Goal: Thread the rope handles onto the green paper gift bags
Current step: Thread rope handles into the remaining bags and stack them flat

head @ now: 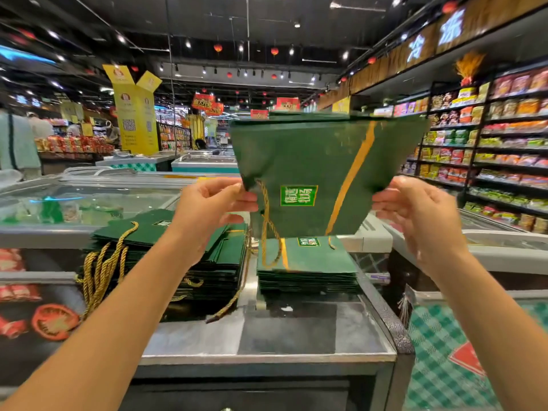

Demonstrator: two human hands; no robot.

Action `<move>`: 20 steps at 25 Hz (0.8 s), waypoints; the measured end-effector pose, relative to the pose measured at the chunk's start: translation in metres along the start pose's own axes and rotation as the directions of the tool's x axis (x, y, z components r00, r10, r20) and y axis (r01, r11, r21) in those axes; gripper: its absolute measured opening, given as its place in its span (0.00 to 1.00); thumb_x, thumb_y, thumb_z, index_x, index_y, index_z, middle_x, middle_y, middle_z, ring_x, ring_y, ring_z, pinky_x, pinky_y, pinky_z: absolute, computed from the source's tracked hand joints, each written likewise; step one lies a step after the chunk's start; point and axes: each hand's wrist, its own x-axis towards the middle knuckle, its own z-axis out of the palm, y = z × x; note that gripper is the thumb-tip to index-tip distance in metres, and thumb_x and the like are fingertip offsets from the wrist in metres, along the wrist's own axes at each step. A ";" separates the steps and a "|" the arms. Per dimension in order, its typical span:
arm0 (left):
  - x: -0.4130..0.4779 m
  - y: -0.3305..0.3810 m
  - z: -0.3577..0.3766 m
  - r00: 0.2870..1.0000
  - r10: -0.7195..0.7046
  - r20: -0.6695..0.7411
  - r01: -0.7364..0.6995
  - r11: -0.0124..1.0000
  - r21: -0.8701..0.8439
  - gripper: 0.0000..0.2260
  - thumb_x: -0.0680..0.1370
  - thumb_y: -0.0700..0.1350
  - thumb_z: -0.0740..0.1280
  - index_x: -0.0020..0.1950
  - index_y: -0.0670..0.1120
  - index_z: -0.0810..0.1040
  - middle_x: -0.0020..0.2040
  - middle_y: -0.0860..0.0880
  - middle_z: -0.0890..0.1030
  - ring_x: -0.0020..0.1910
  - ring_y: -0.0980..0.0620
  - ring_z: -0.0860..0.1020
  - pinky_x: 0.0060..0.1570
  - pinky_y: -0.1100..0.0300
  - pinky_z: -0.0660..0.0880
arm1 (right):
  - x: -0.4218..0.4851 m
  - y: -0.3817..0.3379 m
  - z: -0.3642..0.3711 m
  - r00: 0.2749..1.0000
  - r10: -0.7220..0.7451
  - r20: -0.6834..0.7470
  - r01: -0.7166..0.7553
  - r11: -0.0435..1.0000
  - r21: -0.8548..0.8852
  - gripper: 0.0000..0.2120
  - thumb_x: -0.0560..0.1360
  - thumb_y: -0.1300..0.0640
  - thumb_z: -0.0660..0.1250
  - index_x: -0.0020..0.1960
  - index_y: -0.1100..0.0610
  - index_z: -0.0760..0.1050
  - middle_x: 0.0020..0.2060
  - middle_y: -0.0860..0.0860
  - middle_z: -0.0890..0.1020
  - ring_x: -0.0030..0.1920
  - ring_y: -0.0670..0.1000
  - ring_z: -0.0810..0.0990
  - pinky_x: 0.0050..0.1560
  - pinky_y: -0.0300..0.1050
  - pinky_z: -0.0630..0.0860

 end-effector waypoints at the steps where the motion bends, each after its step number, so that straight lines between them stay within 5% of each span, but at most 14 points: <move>1: -0.002 -0.006 -0.001 0.999 -0.027 0.026 0.027 1.000 -0.008 0.06 0.82 0.40 0.65 0.51 0.43 0.82 0.48 0.42 0.87 0.46 0.46 0.86 0.38 0.61 0.79 | -0.002 0.005 -0.003 1.000 0.027 0.008 -0.027 0.999 0.022 0.13 0.82 0.59 0.63 0.42 0.59 0.82 0.37 0.58 0.86 0.38 0.54 0.84 0.41 0.43 0.82; 4: -0.013 -0.030 -0.006 0.990 -0.128 0.057 0.129 0.992 -0.012 0.08 0.81 0.42 0.66 0.53 0.42 0.84 0.51 0.44 0.86 0.52 0.44 0.84 0.40 0.60 0.81 | -0.016 0.024 -0.020 0.985 0.147 0.091 -0.144 0.989 -0.038 0.11 0.81 0.63 0.64 0.44 0.59 0.84 0.42 0.56 0.87 0.43 0.54 0.85 0.43 0.46 0.82; 7: -0.029 -0.060 -0.008 0.981 -0.190 0.032 0.187 0.980 0.071 0.06 0.81 0.42 0.67 0.54 0.45 0.85 0.47 0.49 0.87 0.47 0.53 0.84 0.41 0.64 0.79 | -0.031 0.046 -0.038 0.927 0.295 0.229 -0.215 0.923 -0.318 0.07 0.79 0.60 0.68 0.50 0.54 0.86 0.48 0.52 0.87 0.44 0.49 0.82 0.38 0.36 0.78; 10: -0.045 -0.088 -0.011 0.969 -0.243 0.033 0.236 0.960 0.152 0.07 0.79 0.39 0.70 0.56 0.46 0.83 0.44 0.53 0.87 0.45 0.58 0.85 0.37 0.71 0.77 | -0.044 0.070 -0.046 0.896 0.376 0.235 -0.198 0.814 -0.547 0.08 0.79 0.59 0.70 0.54 0.49 0.84 0.42 0.46 0.87 0.39 0.42 0.82 0.40 0.36 0.75; 15: -0.065 -0.118 -0.014 0.946 -0.316 0.075 0.289 0.924 0.249 0.13 0.78 0.39 0.71 0.62 0.45 0.79 0.47 0.50 0.88 0.50 0.46 0.85 0.44 0.60 0.81 | -0.067 0.102 -0.048 0.892 0.350 0.288 0.054 0.550 -0.834 0.15 0.77 0.44 0.70 0.62 0.41 0.76 0.38 0.46 0.80 0.37 0.44 0.77 0.41 0.38 0.73; 20: -0.072 -0.129 -0.017 0.958 -0.284 0.031 0.264 0.920 0.290 0.12 0.77 0.38 0.73 0.59 0.46 0.80 0.44 0.49 0.87 0.45 0.45 0.86 0.46 0.54 0.83 | -0.075 0.117 -0.032 0.916 0.227 0.331 0.272 0.254 -0.928 0.22 0.77 0.36 0.63 0.66 0.46 0.76 0.42 0.45 0.77 0.46 0.48 0.75 0.48 0.46 0.74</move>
